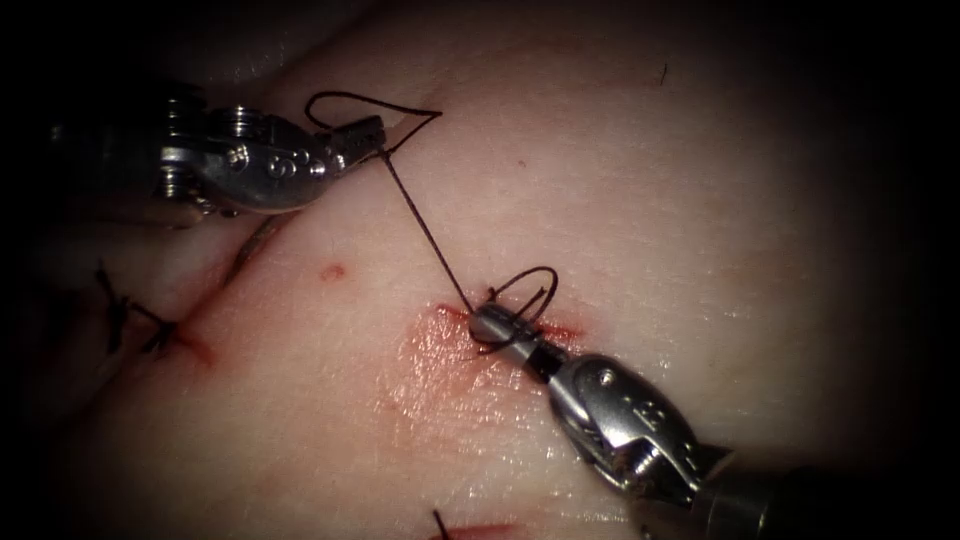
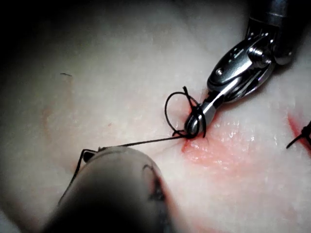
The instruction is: Wound Closure
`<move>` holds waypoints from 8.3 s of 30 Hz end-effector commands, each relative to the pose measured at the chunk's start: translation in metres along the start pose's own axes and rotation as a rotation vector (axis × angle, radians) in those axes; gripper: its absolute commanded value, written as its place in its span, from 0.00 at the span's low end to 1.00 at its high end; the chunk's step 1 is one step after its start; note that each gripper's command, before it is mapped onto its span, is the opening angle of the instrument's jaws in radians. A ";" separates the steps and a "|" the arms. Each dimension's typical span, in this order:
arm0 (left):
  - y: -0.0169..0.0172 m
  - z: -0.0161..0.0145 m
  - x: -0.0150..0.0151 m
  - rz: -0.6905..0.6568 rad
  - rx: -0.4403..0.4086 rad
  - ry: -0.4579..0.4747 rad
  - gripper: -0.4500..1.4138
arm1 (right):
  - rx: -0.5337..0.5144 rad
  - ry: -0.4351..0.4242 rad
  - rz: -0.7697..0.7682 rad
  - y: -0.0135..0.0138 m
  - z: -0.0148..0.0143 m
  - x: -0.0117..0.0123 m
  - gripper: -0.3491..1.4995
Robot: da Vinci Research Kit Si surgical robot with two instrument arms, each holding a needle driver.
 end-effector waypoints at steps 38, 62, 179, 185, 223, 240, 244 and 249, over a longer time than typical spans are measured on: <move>-0.0216 0.0053 0.0012 -0.152 0.150 0.047 0.00 | 0.202 -0.137 -0.553 -0.0051 -0.0024 -0.0007 0.00; -0.0250 0.0101 0.0022 -0.141 0.190 0.040 0.00 | 0.324 -0.189 -0.901 -0.0071 -0.0039 -0.0048 0.00; 0.0052 0.0013 0.0028 0.005 -0.038 0.101 0.00 | 1.310 -0.310 -0.904 -0.0036 0.0018 0.0075 0.27; 0.0047 0.0004 0.0027 -0.001 -0.025 0.109 0.00 | 1.285 -0.493 -1.126 -0.0035 0.0029 0.0068 0.55; 0.0059 -0.0016 0.0022 0.003 -0.025 0.109 0.00 | 1.377 -0.944 -1.487 -0.0028 0.0033 0.0018 0.20; 0.0084 -0.0031 0.0018 0.012 -0.014 0.114 0.00 | 1.257 -0.739 -1.314 0.0002 0.0045 0.0086 0.00; 0.0108 -0.0040 0.0012 0.021 0.001 0.113 0.00 | 1.236 -0.651 -1.179 0.0011 0.0047 0.0110 0.00; 0.0151 -0.0053 0.0005 0.045 -0.016 0.086 0.00 | 1.241 -0.571 -1.030 0.0015 0.0049 0.0117 0.00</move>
